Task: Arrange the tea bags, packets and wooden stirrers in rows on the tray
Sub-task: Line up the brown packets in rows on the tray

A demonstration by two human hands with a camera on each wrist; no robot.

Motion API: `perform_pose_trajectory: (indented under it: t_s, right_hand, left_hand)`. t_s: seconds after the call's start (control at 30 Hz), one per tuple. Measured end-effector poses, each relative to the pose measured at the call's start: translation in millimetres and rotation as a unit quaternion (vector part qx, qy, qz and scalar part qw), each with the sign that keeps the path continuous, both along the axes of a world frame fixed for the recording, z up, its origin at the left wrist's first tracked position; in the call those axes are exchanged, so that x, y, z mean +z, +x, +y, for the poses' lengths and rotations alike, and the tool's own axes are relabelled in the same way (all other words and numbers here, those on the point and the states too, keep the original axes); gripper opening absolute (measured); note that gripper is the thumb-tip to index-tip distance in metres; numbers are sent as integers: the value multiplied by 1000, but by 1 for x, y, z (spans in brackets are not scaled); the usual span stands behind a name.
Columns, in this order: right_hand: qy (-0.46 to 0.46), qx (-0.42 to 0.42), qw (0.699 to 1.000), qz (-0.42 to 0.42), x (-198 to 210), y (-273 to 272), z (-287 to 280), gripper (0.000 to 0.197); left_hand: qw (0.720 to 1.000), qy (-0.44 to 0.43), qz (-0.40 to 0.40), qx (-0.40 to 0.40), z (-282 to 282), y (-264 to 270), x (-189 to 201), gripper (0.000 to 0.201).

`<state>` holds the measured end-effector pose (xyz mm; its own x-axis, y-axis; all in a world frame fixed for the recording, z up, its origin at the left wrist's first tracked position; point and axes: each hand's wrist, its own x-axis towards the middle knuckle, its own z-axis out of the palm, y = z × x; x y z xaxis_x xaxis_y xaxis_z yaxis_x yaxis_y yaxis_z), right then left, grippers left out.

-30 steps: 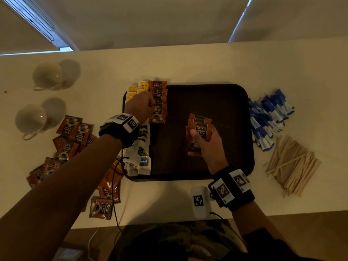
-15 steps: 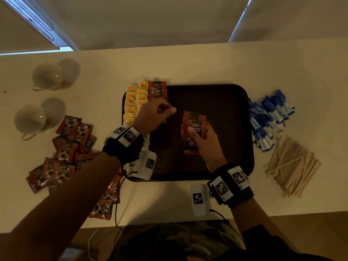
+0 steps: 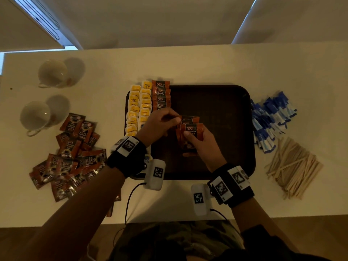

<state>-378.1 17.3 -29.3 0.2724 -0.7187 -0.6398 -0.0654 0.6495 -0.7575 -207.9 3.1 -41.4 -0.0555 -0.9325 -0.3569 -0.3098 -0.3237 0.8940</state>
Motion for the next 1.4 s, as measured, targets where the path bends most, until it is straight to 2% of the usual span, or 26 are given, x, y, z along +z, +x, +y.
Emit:
perform_pose_trajectory:
  t_s: [0.1,0.3,0.43,0.57,0.7,0.77,0.9,1.03,1.17,1.4]
  right_hand:
    - [-7,1,1000,1,0,0,2,24]
    - [-27,-22,999,12,-1,-3,3,24]
    - [-20,-64,998,7,-2,-5,2,27]
    - [-12,-94,995,24,-5,-10,0,21]
    - [-9,-96,995,32,-7,-12,1,14]
    - [-6,-98,995,30,-7,-12,1,13]
    - [2,-96,995,33,-9,-10,2,24]
    - [9,-88,996,34,-10,-9,2,26]
    - [10,-79,996,35,-10,-10,1,22]
    - [6,-56,998,39,-9,-9,0,23]
  left_hand:
    - [1000,8,8,3,0,4,2,4]
    - [999,24,35,23,1,15,5,18]
    - [998,35,54,26,2,27,6,15]
    - [998,-1,-52,19,-4,44,-4,20]
    - [982,-14,-186,-12,-15,53,-16,16]
    - [976,-15,-218,-24,-21,54,-22,15]
    - [960,13,-275,-48,-30,51,-31,14]
    - [934,22,-352,-55,-36,46,-35,13]
    - [925,20,-377,-53,-39,45,-40,12]
    - [926,1,-375,-36,-38,40,-39,24]
